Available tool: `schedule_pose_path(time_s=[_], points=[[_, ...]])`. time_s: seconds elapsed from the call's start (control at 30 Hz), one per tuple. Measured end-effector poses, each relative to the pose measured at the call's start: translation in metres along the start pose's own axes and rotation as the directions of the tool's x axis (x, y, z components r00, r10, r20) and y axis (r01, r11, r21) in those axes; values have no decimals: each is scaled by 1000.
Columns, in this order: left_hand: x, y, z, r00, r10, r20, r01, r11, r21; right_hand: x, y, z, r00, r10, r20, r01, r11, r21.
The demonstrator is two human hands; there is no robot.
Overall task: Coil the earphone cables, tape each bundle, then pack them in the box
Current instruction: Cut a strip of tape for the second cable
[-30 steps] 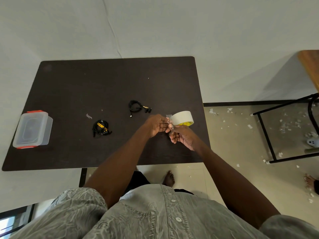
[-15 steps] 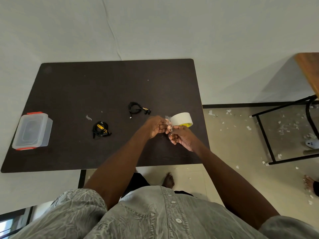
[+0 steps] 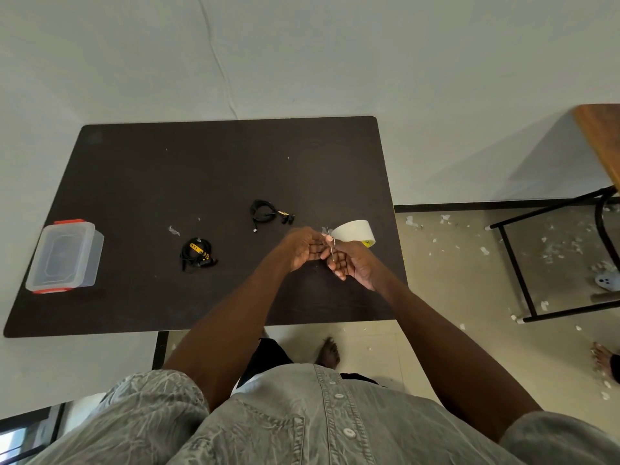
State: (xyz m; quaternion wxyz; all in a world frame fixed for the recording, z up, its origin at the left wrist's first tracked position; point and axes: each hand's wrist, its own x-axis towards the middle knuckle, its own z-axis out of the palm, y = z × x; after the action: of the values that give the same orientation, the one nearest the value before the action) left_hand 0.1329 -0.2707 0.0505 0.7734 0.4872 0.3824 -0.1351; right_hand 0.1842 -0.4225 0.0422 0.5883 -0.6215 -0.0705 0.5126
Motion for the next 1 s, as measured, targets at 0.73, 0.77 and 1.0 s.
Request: schedule_pose_path(time_s=[0.73, 0.77, 1.0], points=[[2, -7, -9, 1000, -2, -13, 1, 991, -137, -23, -19, -1, 996, -65, -54, 60, 994, -90], [2, -8, -9, 1000, -2, -14, 0, 991, -134, -27, -12, -3, 997, -32, -63, 19, 978, -207], [4, -9, -9, 1000, 4, -8, -5, 996, -86, -35, 35, -7, 974, -88, -209, -169, 329, -929]])
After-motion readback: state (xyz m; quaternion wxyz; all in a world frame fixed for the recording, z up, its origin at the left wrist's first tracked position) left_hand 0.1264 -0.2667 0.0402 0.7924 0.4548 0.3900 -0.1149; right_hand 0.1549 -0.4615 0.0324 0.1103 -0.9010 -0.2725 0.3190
